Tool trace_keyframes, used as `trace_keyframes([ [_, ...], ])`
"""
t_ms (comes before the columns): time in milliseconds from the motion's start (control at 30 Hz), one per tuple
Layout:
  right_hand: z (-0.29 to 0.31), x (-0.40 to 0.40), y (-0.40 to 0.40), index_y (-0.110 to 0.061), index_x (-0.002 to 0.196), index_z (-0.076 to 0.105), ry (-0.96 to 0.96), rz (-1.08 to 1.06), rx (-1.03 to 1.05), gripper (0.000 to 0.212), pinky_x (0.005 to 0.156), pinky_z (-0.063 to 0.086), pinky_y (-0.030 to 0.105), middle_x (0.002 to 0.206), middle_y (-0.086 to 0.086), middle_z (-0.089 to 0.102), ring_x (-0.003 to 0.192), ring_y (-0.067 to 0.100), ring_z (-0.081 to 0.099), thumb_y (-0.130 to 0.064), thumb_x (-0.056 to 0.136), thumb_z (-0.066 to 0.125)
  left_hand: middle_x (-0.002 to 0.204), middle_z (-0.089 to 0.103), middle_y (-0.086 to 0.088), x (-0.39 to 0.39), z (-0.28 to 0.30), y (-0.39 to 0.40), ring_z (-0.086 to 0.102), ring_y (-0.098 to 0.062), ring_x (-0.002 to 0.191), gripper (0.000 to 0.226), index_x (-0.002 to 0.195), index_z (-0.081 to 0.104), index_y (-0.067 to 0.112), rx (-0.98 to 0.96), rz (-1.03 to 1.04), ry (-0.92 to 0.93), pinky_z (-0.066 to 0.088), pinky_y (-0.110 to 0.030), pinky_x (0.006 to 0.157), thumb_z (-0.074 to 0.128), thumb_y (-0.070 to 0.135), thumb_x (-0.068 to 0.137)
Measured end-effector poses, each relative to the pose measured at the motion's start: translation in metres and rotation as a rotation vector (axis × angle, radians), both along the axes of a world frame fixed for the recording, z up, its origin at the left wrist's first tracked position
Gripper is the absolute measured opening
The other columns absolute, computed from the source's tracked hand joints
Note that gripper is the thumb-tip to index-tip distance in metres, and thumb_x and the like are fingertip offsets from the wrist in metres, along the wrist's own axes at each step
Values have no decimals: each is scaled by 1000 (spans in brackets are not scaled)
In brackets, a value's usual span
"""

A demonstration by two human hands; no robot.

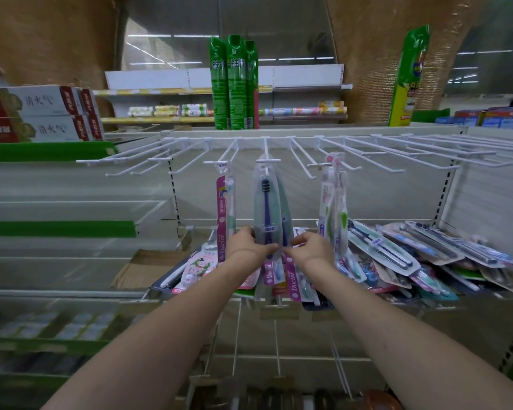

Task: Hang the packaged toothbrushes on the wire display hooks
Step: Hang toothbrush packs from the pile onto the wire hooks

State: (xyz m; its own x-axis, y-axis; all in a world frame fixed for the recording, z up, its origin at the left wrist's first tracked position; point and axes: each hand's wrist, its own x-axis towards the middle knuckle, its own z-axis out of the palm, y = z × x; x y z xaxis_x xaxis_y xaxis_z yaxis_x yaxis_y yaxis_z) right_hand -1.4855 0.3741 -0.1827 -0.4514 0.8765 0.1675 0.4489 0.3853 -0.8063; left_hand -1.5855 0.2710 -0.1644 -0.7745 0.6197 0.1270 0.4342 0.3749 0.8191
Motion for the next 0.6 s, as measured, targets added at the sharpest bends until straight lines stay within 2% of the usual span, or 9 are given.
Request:
trace_keyframes([
  [67,-1,2,-6,-18,104,72,-6,-10,-33,24,83,56,34,95,-4,63,93,20,65,-29,84,79,113,68,-1,3,-1,-6,65,-18,95,44,120,60,15,7,10,-16,53,-28,76,82,27,85],
  [200,-4,8,-17,-19,93,71,40,-10,-64,15,82,57,33,93,-5,67,88,16,64,-24,83,81,113,67,-3,4,-3,-20,65,-22,104,52,122,59,16,-5,19,-19,57,-39,92,86,30,80],
  [300,-7,14,-28,-19,88,71,85,11,-70,13,84,59,40,91,-5,69,88,17,68,-21,81,82,113,65,-4,4,-6,-31,63,-20,101,51,122,59,17,22,6,6,56,-35,88,86,28,80],
  [367,-7,18,-36,-18,89,72,105,20,-64,14,83,58,38,89,-6,69,89,17,68,-22,80,83,110,65,-3,5,-5,-39,63,-20,99,48,121,60,17,38,-10,21,55,-32,82,84,26,82],
  [500,-9,24,-52,-20,88,68,83,11,-44,14,78,48,30,89,-3,64,92,18,62,-21,82,81,109,70,-6,6,-4,-55,67,-22,96,50,121,62,15,40,-13,17,58,-40,87,86,25,79],
  [600,-11,24,-63,-19,91,69,54,-2,-34,16,77,54,34,92,-2,67,88,21,66,-24,81,80,110,70,-7,1,-6,-69,67,-23,96,46,120,62,14,21,-15,24,57,-37,84,84,25,81],
])
